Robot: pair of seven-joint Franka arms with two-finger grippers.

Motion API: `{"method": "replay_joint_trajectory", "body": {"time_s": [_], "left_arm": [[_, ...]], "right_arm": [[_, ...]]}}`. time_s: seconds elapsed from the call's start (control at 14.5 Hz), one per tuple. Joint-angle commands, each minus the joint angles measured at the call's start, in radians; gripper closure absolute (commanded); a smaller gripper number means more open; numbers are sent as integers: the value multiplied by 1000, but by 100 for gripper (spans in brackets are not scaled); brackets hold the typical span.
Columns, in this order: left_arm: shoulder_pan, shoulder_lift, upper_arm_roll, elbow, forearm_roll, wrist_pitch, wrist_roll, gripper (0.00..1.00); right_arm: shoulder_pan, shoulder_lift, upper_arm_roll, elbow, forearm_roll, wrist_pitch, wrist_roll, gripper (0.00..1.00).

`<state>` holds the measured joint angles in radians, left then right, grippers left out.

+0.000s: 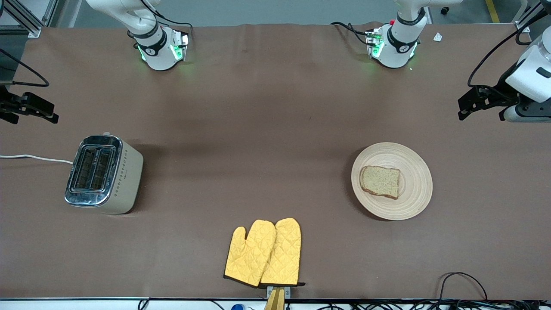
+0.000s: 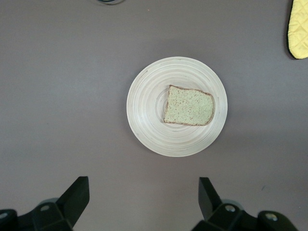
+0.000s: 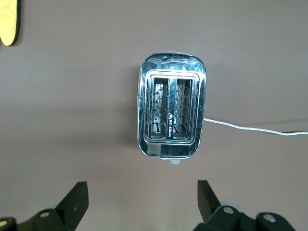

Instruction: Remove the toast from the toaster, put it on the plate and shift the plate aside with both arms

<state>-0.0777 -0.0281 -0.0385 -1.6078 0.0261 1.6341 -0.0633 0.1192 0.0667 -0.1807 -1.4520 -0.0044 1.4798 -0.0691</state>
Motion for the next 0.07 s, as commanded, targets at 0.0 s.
{"method": "replay_joint_trajectory", "body": {"time_s": [0.0], "left_arm": [[-2,4,8,12,-11,6,-9,0]], "right_arm": [[-10,8,6,18,17,-9,9,0]]}}
